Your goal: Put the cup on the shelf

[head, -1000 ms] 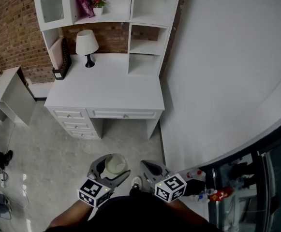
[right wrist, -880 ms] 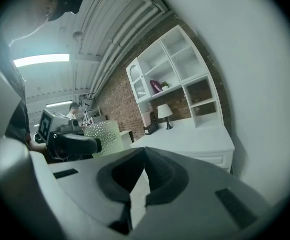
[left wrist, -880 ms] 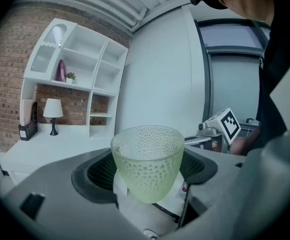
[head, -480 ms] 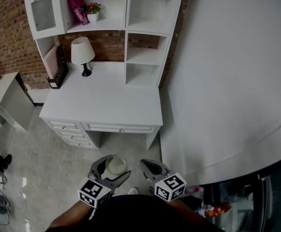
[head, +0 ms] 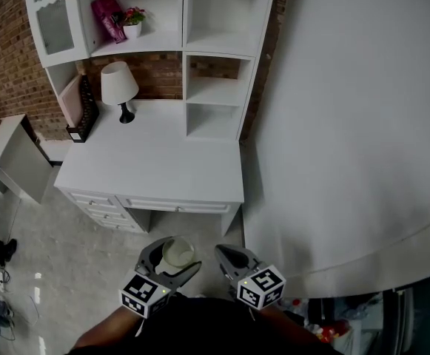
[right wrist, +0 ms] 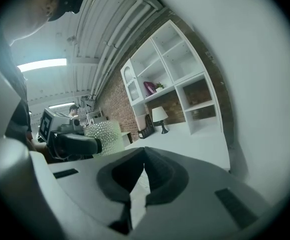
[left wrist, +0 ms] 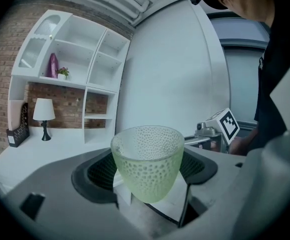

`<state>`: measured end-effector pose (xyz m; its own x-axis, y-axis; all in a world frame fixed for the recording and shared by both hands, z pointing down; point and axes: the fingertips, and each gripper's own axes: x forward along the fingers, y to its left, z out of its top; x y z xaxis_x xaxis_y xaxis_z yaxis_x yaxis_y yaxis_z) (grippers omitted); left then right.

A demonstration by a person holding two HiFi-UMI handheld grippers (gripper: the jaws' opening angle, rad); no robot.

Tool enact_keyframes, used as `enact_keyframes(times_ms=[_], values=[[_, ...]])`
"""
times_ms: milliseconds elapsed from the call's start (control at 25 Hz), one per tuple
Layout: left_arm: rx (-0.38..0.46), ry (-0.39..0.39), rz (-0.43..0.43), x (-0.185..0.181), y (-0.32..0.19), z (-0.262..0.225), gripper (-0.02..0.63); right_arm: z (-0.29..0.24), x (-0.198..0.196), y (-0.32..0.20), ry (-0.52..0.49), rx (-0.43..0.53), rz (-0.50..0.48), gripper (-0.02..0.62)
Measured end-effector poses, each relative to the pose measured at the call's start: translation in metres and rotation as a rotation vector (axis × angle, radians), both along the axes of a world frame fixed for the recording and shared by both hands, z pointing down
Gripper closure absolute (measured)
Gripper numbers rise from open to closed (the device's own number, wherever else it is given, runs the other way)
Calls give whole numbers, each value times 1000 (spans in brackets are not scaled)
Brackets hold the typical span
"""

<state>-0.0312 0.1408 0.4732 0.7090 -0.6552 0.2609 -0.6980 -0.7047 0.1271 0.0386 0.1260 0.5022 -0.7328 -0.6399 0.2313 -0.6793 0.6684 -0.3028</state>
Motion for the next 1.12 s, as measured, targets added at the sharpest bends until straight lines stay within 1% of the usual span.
enact_keyframes(times_ms=[360,520,720,880,1000,1120], values=[[-33,-16,18,10,-12,11,227,17,8,-6,-7,-45,11,591],[-42,-12,28,13,-22,16,228,19,13,-16,-9,-46,29,591],[-31,-6,49,19,-42,11,227,15,19,-31,-7,-41,57,591],[-25,-1,54,21,-62,14,227,27,24,-42,4,-60,71,591],[-27,-3,61,20,-73,18,228,32,26,-57,12,-65,84,591],[-24,-8,59,13,-91,20,227,27,27,-83,14,-48,103,591]])
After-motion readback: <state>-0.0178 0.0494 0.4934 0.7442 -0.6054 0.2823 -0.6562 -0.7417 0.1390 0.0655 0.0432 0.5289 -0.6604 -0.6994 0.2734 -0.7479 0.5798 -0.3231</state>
